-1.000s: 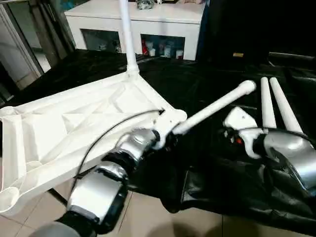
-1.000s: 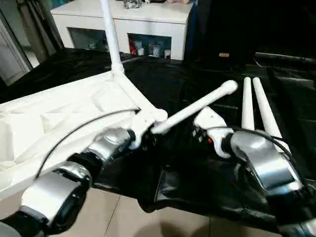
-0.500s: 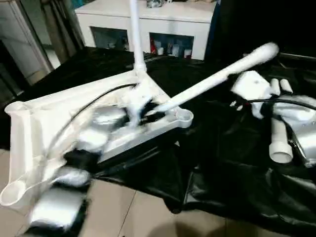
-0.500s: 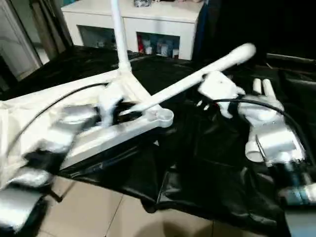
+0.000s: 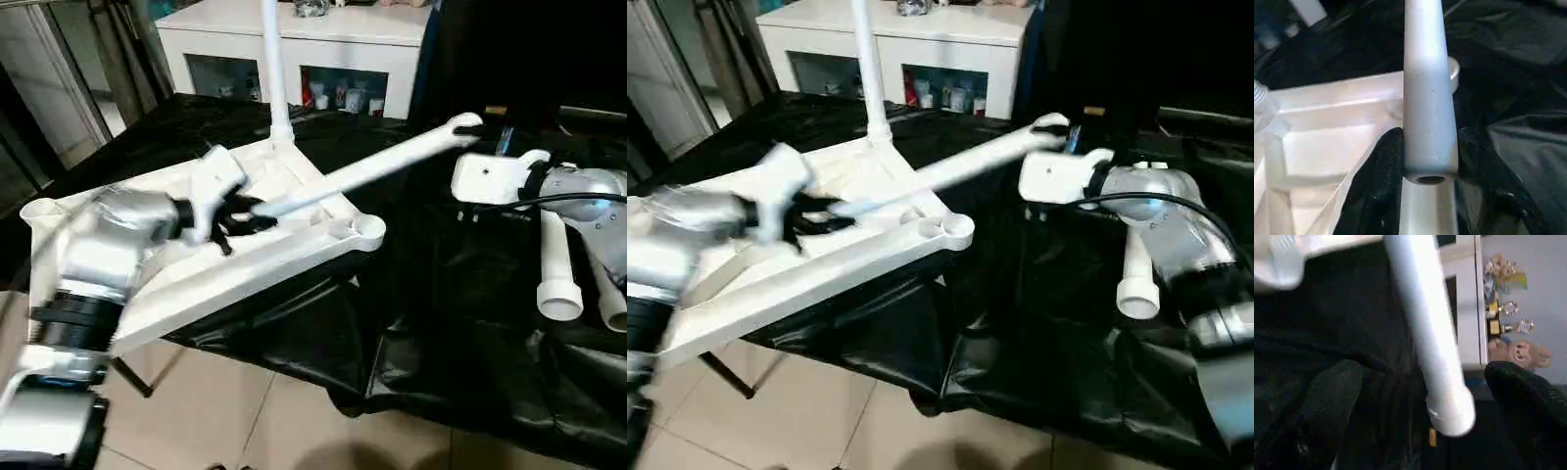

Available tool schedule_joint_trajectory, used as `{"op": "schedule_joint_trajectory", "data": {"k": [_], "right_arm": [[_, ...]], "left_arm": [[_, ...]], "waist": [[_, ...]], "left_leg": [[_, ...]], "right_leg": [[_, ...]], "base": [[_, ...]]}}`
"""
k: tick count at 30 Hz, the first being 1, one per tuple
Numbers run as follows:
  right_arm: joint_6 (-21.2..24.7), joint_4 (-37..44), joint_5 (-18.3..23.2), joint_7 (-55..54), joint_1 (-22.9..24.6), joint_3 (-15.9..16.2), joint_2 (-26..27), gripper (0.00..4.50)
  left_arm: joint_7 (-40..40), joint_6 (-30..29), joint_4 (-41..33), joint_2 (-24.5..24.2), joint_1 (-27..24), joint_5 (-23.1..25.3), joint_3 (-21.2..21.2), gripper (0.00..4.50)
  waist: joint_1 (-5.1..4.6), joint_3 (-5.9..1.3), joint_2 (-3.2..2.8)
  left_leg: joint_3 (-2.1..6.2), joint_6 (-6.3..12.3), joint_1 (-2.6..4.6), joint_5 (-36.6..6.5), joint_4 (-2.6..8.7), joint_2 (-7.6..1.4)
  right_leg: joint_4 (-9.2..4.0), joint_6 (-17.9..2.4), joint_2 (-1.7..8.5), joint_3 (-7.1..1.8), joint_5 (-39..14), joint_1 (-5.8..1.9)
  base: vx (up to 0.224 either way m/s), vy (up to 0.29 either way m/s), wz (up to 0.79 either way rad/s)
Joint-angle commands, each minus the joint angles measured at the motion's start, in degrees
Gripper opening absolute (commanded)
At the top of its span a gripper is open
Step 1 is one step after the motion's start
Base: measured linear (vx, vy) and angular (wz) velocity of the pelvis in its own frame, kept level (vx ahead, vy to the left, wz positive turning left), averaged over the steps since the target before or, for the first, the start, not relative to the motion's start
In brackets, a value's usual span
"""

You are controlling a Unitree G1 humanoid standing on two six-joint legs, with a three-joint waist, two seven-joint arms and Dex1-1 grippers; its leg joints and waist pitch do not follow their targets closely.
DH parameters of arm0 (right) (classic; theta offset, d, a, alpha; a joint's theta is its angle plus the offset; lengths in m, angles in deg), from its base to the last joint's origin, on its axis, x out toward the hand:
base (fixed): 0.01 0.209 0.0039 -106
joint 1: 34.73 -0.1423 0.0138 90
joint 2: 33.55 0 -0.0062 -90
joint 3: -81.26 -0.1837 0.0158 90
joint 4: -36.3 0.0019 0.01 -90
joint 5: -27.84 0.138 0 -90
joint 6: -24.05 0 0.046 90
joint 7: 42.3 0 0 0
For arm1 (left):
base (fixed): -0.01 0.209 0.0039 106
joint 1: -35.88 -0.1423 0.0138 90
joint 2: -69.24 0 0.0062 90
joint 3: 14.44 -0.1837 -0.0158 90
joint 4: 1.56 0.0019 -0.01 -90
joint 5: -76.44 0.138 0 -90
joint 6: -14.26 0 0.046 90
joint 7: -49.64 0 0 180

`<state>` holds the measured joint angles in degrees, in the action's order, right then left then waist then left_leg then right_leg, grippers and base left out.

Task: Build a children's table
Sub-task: Rotate table base

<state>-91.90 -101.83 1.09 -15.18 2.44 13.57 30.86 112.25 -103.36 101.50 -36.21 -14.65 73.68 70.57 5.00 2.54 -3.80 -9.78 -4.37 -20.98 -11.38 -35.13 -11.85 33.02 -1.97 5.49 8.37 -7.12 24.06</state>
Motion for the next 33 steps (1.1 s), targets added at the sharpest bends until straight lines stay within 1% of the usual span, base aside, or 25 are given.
{"op": "schedule_joint_trajectory", "data": {"k": [1,4,5,6,7,9,11,12,13,14,16,17,18,19,21,22,23,25,26,28,29,30,31,32,33], "right_arm": [[-2.23,-3.79,-2.65,-4.39,-3.14,1.15,0.66,4.50],[-3.72,-7.66,-4.55,-8.75,-5.51,1.98,1.33,4.50],[-4.17,-8.99,-5.45,-9.74,-6.28,2.65,1.54,4.50],[-4.39,-10.14,-6.35,-10.57,-6.90,3.36,1.71,4.50],[-4.57,-11.18,-7.02,-11.28,-7.40,3.84,1.91,4.50],[-4.78,-12.73,-7.80,-11.81,-7.97,4.43,2.33,4.50],[-5.92,-15.60,-9.92,-12.28,-8.74,6.03,3.02,4.50],[-6.28,-16.37,-10.37,-12.43,-8.91,6.31,3.19,4.50],[-6.83,-17.78,-11.37,-12.61,-9.08,7.02,3.43,4.50],[-6.84,-17.79,-11.38,-12.61,-9.08,7.03,3.43,4.50],[-7.10,-20.14,-12.78,-14.21,-9.69,8.17,3.89,4.50],[-7.13,-20.74,-13.06,-14.63,-9.90,8.50,4.01,4.50],[-7.45,-21.29,-13.21,-14.87,-10.09,8.57,4.13,4.50],[-7.72,-21.66,-13.38,-15.17,-10.31,8.64,4.16,4.50],[-8.06,-22.19,-13.57,-15.80,-10.70,8.61,4.16,4.50],[-8.06,-22.19,-13.57,-15.80,-10.70,8.61,4.16,4.50],[-8.85,-22.77,-12.97,-16.52,-11.52,7.74,3.84,4.50],[-10.19,-23.08,-12.24,-16.84,-12.11,6.87,3.54,4.50],[-11.25,-22.96,-11.87,-16.80,-12.13,6.60,3.37,4.50],[-12.59,-22.69,-11.39,-16.14,-11.94,6.39,3.17,4.50],[-13.39,-22.48,-11.15,-15.06,-11.59,6.43,3.03,4.50],[-13.56,-22.55,-11.19,-14.78,-11.49,6.48,3.00,4.50],[-13.84,-22.79,-11.37,-14.23,-11.28,6.66,2.98,4.50],[-13.80,-22.96,-11.56,-14.22,-11.26,6.79,2.99,4.50],[-13.76,-23.11,-11.71,-14.22,-11.25,6.89,3.00,4.50]], "left_arm": [[2.10,-2.19,-3.75,-1.74,0.18,-1.28,-0.40,1.35],[3.76,-4.16,-6.20,-3.49,0.25,-2.22,-1.02,1.35],[4.11,-4.64,-6.69,-3.90,0.35,-2.56,-1.00,1.35],[4.59,-5.23,-7.27,-4.35,0.43,-2.89,-1.05,1.35],[5.10,-5.69,-7.93,-4.77,0.41,-3.22,-1.16,1.35],[5.82,-6.29,-9.05,-5.22,0.28,-3.93,-1.13,1.35],[6.32,-8.12,-10.94,-5.86,0.31,-5.12,-0.52,1.35],[6.43,-8.64,-11.43,-5.95,0.31,-5.47,-0.30,1.35],[6.70,-9.97,-12.51,-6.22,0.39,-6.38,0.31,1.35],[6.70,-9.98,-12.52,-6.22,0.39,-6.39,0.32,1.35],[7.05,-10.50,-14.16,-7.48,-0.02,-7.37,0.48,1.35],[7.10,-10.74,-14.65,-7.73,-0.14,-7.74,0.55,1.35],[6.84,-11.37,-15.29,-7.79,-0.23,-8.06,0.85,1.35],[6.55,-11.44,-15.41,-8.04,-0.27,-7.85,0.93,1.35],[6.12,-11.03,-15.24,-8.48,-0.40,-7.27,0.80,1.35],[6.12,-11.03,-15.24,-8.48,-0.40,-7.27,0.80,1.34],[5.28,-10.52,-14.68,-9.22,-0.87,-6.54,0.80,1.34],[4.58,-10.63,-14.77,-9.65,-1.29,-6.59,0.92,1.34],[4.37,-10.91,-15.14,-9.79,-1.48,-6.97,0.97,1.34],[4.15,-11.18,-15.46,-9.84,-1.64,-7.40,1.08,1.34],[4.09,-11.26,-15.59,-9.76,-1.69,-7.72,1.26,1.34],[4.08,-11.36,-15.68,-9.69,-1.69,-7.91,1.32,1.34],[4.05,-11.49,-15.73,-9.56,-1.55,-8.22,1.41,1.34],[4.06,-11.37,-15.63,-9.56,-1.46,-8.24,1.38,1.34],[4.07,-11.27,-15.54,-9.56,-1.38,-8.26,1.36,1.34]], "waist": [[-0.33,-3.75,0.47],[-0.29,-3.84,0.46],[-0.33,-3.83,0.40],[-0.32,-3.80,0.14],[-0.55,-3.68,0.26],[-0.67,-3.64,0.36],[-0.78,-3.73,0.38],[-0.89,-3.72,0.78],[-0.92,-3.73,0.90],[-0.91,-3.72,0.74],[-0.94,-3.80,0.85],[-1.02,-3.71,1.25],[-0.96,-3.71,1.04],[-0.96,-3.65,1.66],[-0.97,-3.56,2.05],[-0.98,-3.42,1.85],[-1.09,-3.35,2.55],[-1.21,-3.18,2.42],[-1.29,-3.07,2.61],[-1.29,-3.08,2.61],[-1.27,-3.12,2.41],[-1.31,-3.25,2.55],[-1.42,-3.25,2.68],[-1.37,-3.13,2.82],[-1.38,-3.12,2.84]], "left_leg": [[0.15,3.70,0.22,-13.98,3.73,-0.68],[0.17,3.75,0.18,-13.35,3.58,-0.62],[0.16,3.81,0.17,-13.24,3.56,-0.64],[0.22,3.64,0.14,-13.42,3.55,-0.64],[0.19,3.53,0.04,-14.08,3.58,-0.56],[0.20,3.45,0.24,-14.91,3.61,-0.64],[0.20,3.49,0.03,-14.01,3.58,-0.66],[0.15,3.56,-0.04,-14.05,3.58,-0.67],[0.12,3.61,0.00,-13.95,3.53,-0.64],[0.15,3.65,-0.02,-13.74,3.50,-0.64],[0.13,3.84,-0.02,-13.09,3.45,-0.64],[0.11,3.86,-0.15,-12.97,3.49,-0.65],[0.13,3.77,-0.06,-13.02,3.49,-0.67],[0.11,3.72,-0.17,-12.60,3.49,-0.71],[0.06,3.70,-0.22,-12.44,3.46,-0.73],[0.06,3.58,-0.12,-12.78,3.46,-0.71],[0.07,3.44,-0.35,-12.77,3.45,-0.66],[0.10,2.93,-0.30,-13.43,3.43,-0.60],[0.04,2.57,-0.24,-13.94,3.33,-0.59],[0.07,2.30,-0.22,-14.11,3.27,-0.55],[0.03,2.31,-0.11,-13.90,3.20,-0.55],[-0.02,2.42,-0.16,-13.50,3.13,-0.51],[-0.02,2.68,-0.54,-12.62,3.07,-0.45],[-0.09,2.90,-0.49,-12.77,2.96,-0.43],[-0.10,2.97,-0.53,-12.86,2.90,-0.39]], "right_leg": [[-3.51,-9.52,2.93,-2.75,-22.80,-3.77],[-3.17,-9.60,2.86,-2.82,-21.97,-3.93],[-3.07,-9.79,2.79,-2.83,-21.61,-3.81],[-2.97,-9.96,2.75,-2.79,-21.54,-3.79],[-3.06,-9.77,2.64,-2.70,-21.99,-3.87],[-3.21,-9.24,2.70,-2.72,-23.26,-3.78],[-2.87,-10.02,2.66,-2.83,-21.34,-3.85],[-2.86,-10.17,2.63,-2.84,-21.23,-3.81],[-2.82,-10.23,2.72,-2.85,-21.38,-3.90],[-2.71,-10.39,2.73,-2.88,-21.22,-3.89],[-2.55,-10.74,2.69,-2.97,-20.39,-3.87],[-2.47,-10.79,2.74,-2.97,-20.61,-3.92],[-2.53,-10.74,2.79,-2.98,-20.85,-3.91],[-2.32,-10.78,2.78,-3.04,-20.59,-3.91],[-2.43,-10.27,2.81,-3.08,-21.24,-3.85],[-2.41,-10.06,2.78,-3.11,-21.62,-3.73],[-2.28,-9.57,2.76,-3.15,-22.04,-3.81],[-2.39,-8.48,2.82,-3.26,-23.71,-3.65],[-2.48,-8.15,2.85,-3.39,-24.35,-3.46],[-2.31,-7.98,2.74,-3.41,-24.39,-3.46],[-2.21,-8.51,2.76,-3.51,-23.30,-3.38],[-2.08,-8.95,2.71,-3.59,-22.04,-3.42],[-1.70,-9.82,2.45,-3.71,-19.78,-3.50],[-1.59,-10.30,2.36,-3.86,-19.60,-3.25],[-1.53,-10.42,2.34,-3.93,-19.86,-3.25]], "base": [[0.000,0.000,0.00],[0.000,0.000,0.00],[0.000,0.000,0.00],[0.000,0.000,0.00],[0.000,0.000,0.00],[0.000,0.000,0.00],[0.000,0.000,0.00],[0.000,0.000,0.00],[0.000,0.000,0.00],[0.000,0.000,0.00],[0.000,0.000,0.00],[0.000,0.000,0.00],[0.000,0.000,0.00],[0.000,0.000,0.00],[0.000,0.000,0.00],[0.000,0.000,0.00],[0.000,0.000,0.00],[0.000,0.000,0.00],[0.000,0.000,0.00],[0.000,0.000,0.00],[0.000,0.000,0.00],[0.000,0.000,0.00],[0.000,0.000,0.00],[0.000,0.000,0.00],[0.000,0.000,0.00]]}}
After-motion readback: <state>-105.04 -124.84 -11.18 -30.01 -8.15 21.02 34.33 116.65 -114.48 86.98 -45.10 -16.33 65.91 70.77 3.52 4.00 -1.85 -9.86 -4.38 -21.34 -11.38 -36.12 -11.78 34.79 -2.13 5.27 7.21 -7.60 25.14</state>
